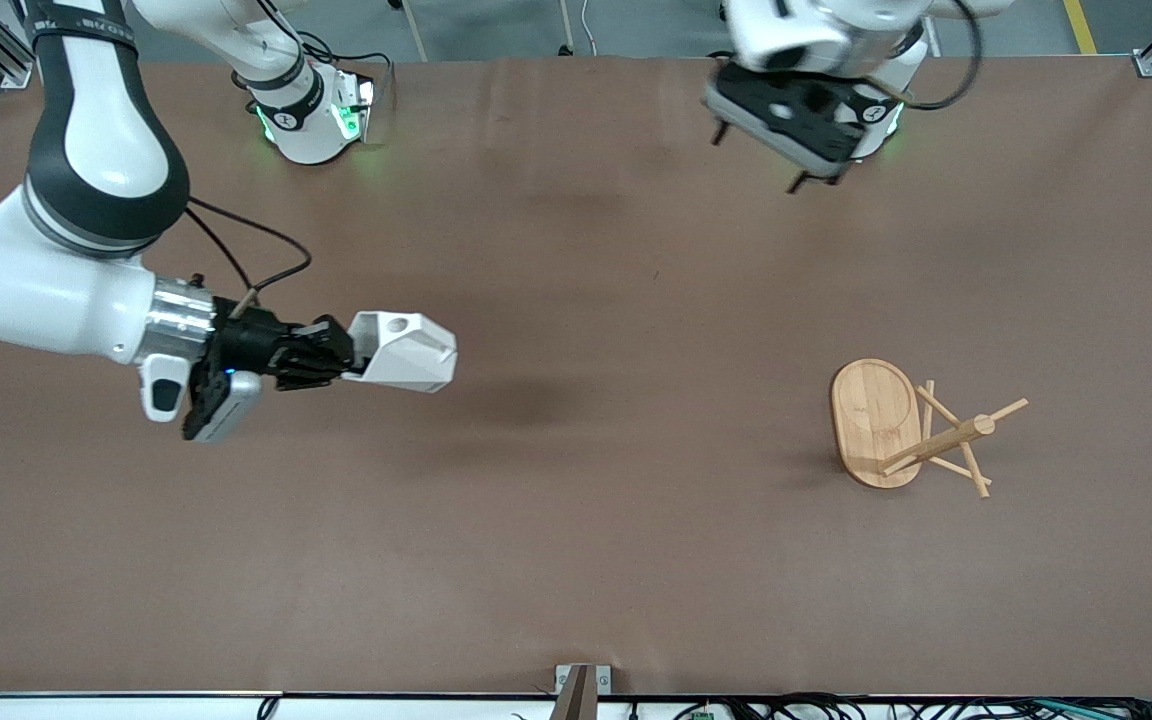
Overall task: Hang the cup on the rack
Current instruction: 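Lift the white cup with the right gripper while the left gripper approaches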
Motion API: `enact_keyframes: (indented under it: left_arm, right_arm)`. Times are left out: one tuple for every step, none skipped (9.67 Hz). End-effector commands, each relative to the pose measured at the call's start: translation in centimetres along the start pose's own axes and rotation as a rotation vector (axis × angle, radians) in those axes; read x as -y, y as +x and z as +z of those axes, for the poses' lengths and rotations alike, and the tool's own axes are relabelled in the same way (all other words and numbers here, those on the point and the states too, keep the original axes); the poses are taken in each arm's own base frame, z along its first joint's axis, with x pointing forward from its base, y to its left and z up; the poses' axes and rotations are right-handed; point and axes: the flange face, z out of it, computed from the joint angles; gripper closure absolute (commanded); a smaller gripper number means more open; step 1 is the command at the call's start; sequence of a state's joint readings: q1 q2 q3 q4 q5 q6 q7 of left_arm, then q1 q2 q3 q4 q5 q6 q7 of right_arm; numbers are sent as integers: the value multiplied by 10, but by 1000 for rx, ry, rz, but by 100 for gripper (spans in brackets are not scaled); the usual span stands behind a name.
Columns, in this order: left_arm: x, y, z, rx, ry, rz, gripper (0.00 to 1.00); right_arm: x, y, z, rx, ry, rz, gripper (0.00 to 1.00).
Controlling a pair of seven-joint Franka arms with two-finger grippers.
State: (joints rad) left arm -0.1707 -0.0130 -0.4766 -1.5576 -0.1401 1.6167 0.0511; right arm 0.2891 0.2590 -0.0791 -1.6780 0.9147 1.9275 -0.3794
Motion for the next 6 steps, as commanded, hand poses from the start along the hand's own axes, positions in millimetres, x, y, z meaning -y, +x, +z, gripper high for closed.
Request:
enact_keyframes:
  left_arm:
    - [-44,20,22,-50,-33,147,0]
    - [-63,30,34,-83,-51,187,0]
    - [-77,38,42,-110,-67,221,0]
    - [-95,44,49,-143,-78,252,0]
    - [-99,51,61,-154,-85,283,0]
    - [-97,56,67,-173,-81,367,1]
  right_arm:
    - [24,-5,39,53,62,-1,100]
    - [31,-12,63,119,130,16,100]
    - [40,-17,74,155,182,25,100]
    - [50,-23,87,190,197,21,100]
    - [52,-30,93,232,238,57,100]
    - [59,-36,95,281,303,75,100]
